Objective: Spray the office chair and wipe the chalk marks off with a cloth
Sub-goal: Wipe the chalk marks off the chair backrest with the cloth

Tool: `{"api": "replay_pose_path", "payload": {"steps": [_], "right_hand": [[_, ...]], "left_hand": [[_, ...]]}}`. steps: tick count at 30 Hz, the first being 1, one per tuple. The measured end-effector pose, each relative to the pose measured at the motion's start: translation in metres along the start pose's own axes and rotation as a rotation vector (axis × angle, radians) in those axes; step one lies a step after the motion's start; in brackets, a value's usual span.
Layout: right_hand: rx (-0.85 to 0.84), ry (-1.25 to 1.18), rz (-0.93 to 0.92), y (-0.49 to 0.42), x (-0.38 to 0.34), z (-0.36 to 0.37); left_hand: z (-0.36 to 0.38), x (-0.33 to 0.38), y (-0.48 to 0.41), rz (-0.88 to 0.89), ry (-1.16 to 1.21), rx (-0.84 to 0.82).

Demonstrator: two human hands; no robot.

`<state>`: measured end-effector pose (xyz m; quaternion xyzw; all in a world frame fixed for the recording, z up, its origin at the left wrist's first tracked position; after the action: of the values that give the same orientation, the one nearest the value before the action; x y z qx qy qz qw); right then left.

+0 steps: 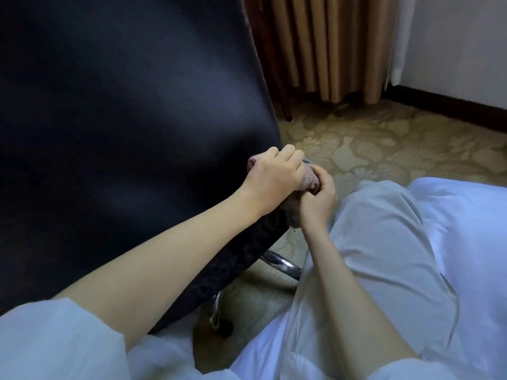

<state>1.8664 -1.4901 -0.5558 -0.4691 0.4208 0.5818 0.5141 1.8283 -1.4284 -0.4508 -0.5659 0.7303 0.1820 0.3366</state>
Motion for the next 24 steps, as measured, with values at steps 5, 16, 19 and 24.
{"api": "replay_pose_path", "payload": {"steps": [5,16,19,24], "right_hand": [[0.013,-0.094,0.188,0.000,0.034,0.007],[0.206,-0.092,0.310,0.019,0.073,0.019],[0.243,-0.153,0.330,0.020,0.076,0.023],[0.200,-0.122,0.331,0.027,0.080,0.024]], "left_hand": [[0.017,0.015,-0.025,0.209,-0.073,-0.123],[0.055,0.028,-0.002,0.353,0.006,-0.096],[0.057,0.030,-0.006,0.365,-0.007,-0.144],[0.063,0.033,-0.006,0.338,-0.007,-0.239]]}}
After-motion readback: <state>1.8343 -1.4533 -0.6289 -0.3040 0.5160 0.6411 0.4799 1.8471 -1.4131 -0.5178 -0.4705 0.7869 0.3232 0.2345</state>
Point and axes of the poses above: each hand's wrist, its own y-axis away from the middle knuckle, its own z-axis out of the palm, x = y × z, the point moved 2 cm from there along -y, towards the middle knuckle, and after that the axes turned 5 degrees about -x, right-handed, at the moved point
